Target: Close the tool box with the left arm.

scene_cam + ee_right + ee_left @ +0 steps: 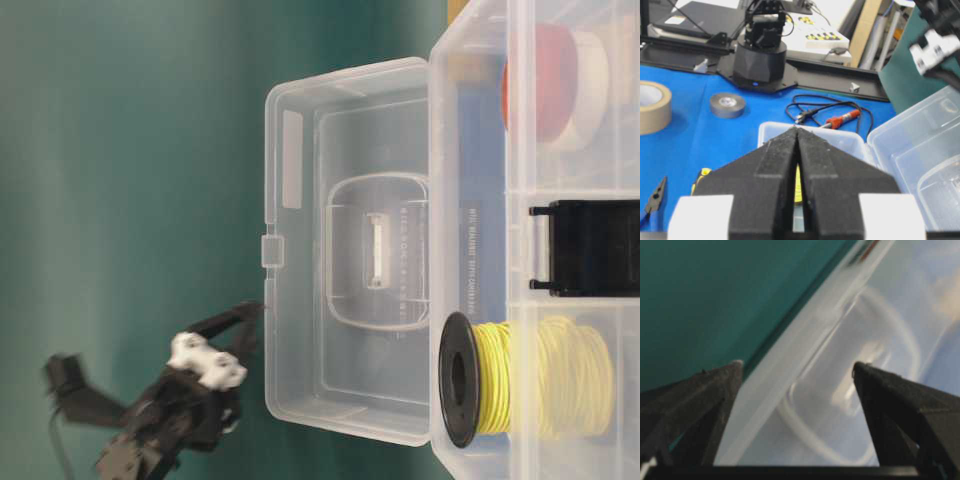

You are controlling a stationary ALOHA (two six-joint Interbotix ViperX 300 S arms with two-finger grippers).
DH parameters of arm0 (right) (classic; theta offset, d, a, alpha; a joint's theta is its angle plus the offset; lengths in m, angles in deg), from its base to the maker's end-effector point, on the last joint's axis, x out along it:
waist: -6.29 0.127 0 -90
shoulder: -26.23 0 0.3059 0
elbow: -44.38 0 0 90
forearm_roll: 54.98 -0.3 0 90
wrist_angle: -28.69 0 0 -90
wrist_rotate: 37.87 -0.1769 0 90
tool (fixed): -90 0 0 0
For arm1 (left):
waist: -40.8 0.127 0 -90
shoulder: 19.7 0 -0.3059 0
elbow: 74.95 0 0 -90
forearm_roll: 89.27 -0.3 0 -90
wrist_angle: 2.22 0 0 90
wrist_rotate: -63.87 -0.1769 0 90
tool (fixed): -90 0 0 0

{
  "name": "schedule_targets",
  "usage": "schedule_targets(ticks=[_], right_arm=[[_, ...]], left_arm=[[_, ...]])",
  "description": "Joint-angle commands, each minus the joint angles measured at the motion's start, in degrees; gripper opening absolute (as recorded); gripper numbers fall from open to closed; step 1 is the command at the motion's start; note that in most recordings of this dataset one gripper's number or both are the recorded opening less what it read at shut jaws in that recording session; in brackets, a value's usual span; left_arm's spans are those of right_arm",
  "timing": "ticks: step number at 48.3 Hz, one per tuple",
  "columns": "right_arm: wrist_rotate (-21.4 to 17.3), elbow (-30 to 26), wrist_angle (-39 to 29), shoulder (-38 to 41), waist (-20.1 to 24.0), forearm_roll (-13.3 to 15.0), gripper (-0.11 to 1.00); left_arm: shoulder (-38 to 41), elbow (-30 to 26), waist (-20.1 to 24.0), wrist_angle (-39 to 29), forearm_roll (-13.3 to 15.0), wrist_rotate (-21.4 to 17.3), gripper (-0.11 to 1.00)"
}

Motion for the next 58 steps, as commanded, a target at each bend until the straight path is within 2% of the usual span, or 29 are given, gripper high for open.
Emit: schedule_targets(ticks=[1,15,25,41,50,58], right_arm=[[0.0,-0.79,0.26,0.53,-0.09,0.09,0.0],[0.0,-0.79,0.26,1.14,-0.18,0.0,0.0],[0.0,-0.7,0.53,1.23,-0.18,0.09,0.0],[-0.09,-0.7,0.53,1.49,-0.18,0.18,0.0],[-0.09,-0.7,0.79,1.49,-0.18,0.09,0.0],[-0.09,-0.7,0.88,1.58,-0.18,0.09,0.0]], left_arm=[[1.67,-3.6,0.26,-3.96,-0.09,-1.14,0.89],[3.16,-4.04,-0.7,-10.81,0.0,-0.18,0.89],[0.97,-1.76,-6.24,-14.68,0.0,0.44,0.89],[-8.79,1.93,-12.39,-19.6,0.18,2.11,0.89],[-13.89,5.54,-15.29,-21.36,0.18,5.01,0.89],[-17.05,9.32,-19.95,-21.45,0.18,10.02,0.89]])
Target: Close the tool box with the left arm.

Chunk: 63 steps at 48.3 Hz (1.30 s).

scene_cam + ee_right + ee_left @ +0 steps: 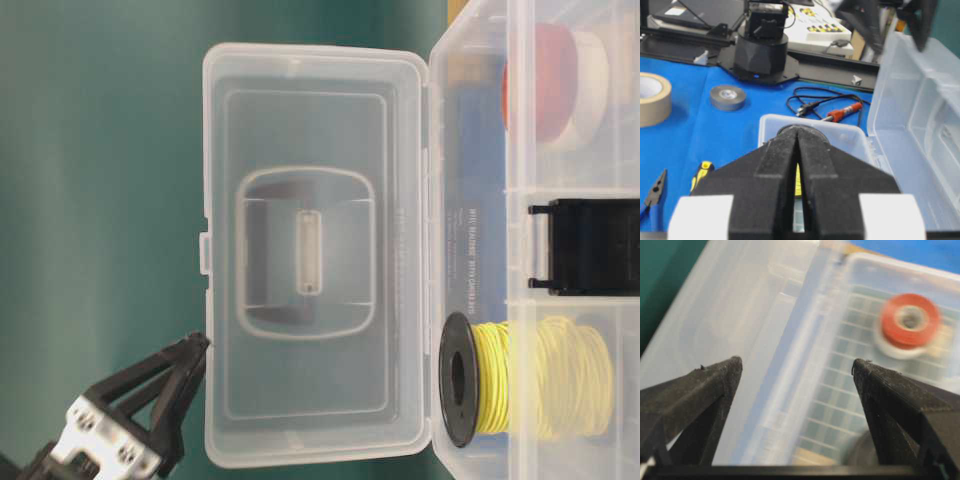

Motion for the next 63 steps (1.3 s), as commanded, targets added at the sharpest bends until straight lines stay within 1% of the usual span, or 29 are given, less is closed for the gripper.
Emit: schedule_targets(ticks=[1,10,24,27,30,36,41,45,48,54,57,63], right_arm=[[-0.09,-0.7,0.7,0.26,0.0,0.0,0.0],[-0.09,-0.7,0.7,0.26,0.0,0.0,0.0],[-0.09,-0.79,0.44,0.09,-0.09,0.0,0.0],[-0.18,-0.79,0.44,0.18,-0.09,0.0,0.0],[-0.09,-0.79,0.35,0.09,-0.09,0.0,0.0],[-0.09,-0.88,0.44,0.0,-0.09,0.0,0.0],[-0.26,-0.88,0.35,-0.09,-0.09,0.0,0.0],[-0.35,-0.88,0.35,-0.18,0.0,0.09,0.0],[-0.35,-0.88,0.35,-0.26,-0.09,0.0,0.0],[-0.44,-0.97,0.35,-0.62,0.0,0.0,0.0],[-0.35,-0.97,0.35,-0.79,-0.09,0.0,0.0],[-0.35,-1.05,0.18,-1.05,-0.09,0.0,0.0]], left_arm=[[-0.97,2.9,-2.99,-1.67,0.35,3.25,0.89],[-3.25,5.54,-10.99,-1.67,0.35,8.79,0.89],[-3.69,6.59,-27.33,-3.43,0.35,21.27,0.89],[-3.87,6.5,-29.27,-3.96,0.35,22.85,0.89],[-4.39,6.24,-30.15,-3.87,0.35,23.91,0.89],[-7.65,5.54,-30.67,-3.69,-0.09,23.64,0.89],[-12.3,6.33,-30.5,-2.64,-1.05,22.59,0.89],[-16.17,8.7,-29.88,0.35,-0.97,20.04,0.89],[-19.69,10.99,-29.44,3.78,-0.97,17.14,0.89],[-25.66,15.12,-28.74,9.49,-0.97,12.92,0.89],[-28.48,17.49,-28.13,11.95,-0.88,11.51,0.89],[-33.13,22.76,-26.46,15.47,-0.79,10.37,0.89]])
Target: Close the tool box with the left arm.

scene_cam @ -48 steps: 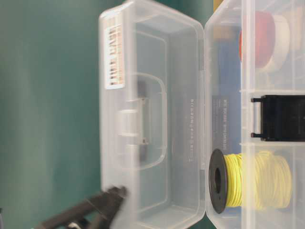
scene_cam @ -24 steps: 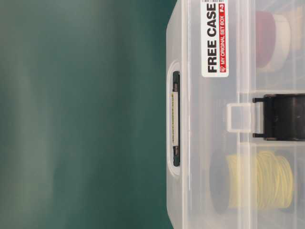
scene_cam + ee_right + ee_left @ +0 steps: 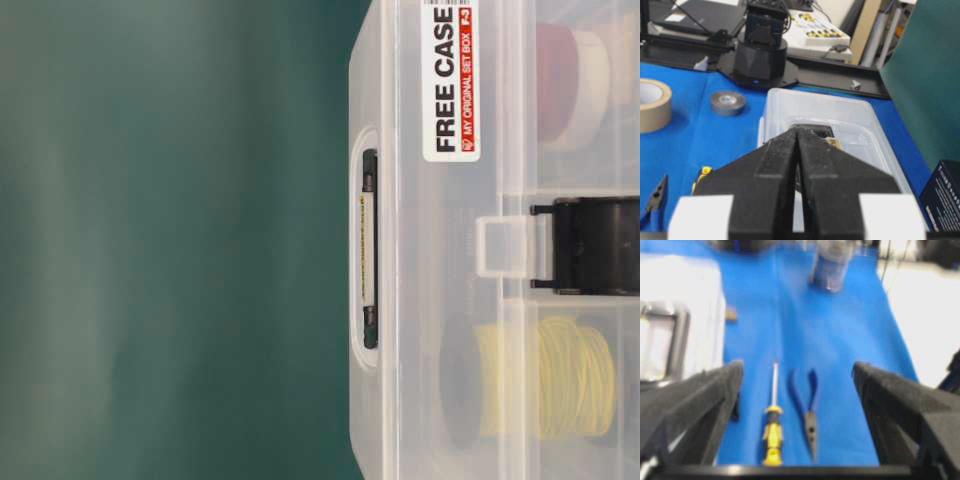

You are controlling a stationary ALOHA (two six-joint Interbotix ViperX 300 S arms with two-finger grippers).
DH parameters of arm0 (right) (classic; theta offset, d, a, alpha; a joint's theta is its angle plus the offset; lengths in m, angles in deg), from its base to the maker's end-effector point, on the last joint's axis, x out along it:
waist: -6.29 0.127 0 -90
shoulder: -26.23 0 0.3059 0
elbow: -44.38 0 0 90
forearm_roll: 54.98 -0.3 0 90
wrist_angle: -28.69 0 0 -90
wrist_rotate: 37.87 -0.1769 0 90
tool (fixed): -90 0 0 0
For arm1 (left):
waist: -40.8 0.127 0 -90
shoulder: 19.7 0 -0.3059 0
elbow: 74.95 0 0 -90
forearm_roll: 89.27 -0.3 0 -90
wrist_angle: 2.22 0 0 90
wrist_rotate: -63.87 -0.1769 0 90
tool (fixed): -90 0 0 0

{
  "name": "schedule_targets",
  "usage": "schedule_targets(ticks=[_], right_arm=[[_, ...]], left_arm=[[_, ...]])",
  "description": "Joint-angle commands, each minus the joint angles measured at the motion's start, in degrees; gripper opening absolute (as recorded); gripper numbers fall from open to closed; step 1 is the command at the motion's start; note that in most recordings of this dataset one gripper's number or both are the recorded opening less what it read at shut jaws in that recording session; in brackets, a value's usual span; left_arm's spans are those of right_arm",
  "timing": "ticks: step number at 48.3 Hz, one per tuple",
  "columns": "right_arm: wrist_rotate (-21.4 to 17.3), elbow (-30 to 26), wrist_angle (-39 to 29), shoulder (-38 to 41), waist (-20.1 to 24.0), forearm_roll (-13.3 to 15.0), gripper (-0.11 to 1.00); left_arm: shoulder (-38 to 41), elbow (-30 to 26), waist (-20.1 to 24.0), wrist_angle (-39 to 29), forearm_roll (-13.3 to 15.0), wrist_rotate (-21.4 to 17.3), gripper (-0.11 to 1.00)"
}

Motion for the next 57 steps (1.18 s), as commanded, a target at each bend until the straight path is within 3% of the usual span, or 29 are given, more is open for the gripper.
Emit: schedule_targets(ticks=[1,24,40,57], right_arm=[[0.0,-1.05,0.18,-0.09,-0.09,0.09,0.0],[0.35,-0.97,0.18,-0.18,0.0,0.44,0.0],[0.35,-0.88,0.09,-0.18,0.0,0.88,0.0],[0.35,-0.97,-0.62,-0.18,0.0,0.88,0.0]], left_arm=[[-2.9,2.99,1.41,2.81,0.0,-0.44,0.89],[-17.49,25.14,2.9,17.31,0.0,-1.05,0.89],[-18.02,28.21,2.99,18.37,0.09,-4.75,0.89],[-18.02,29.44,2.99,18.46,0.62,-4.83,0.89]])
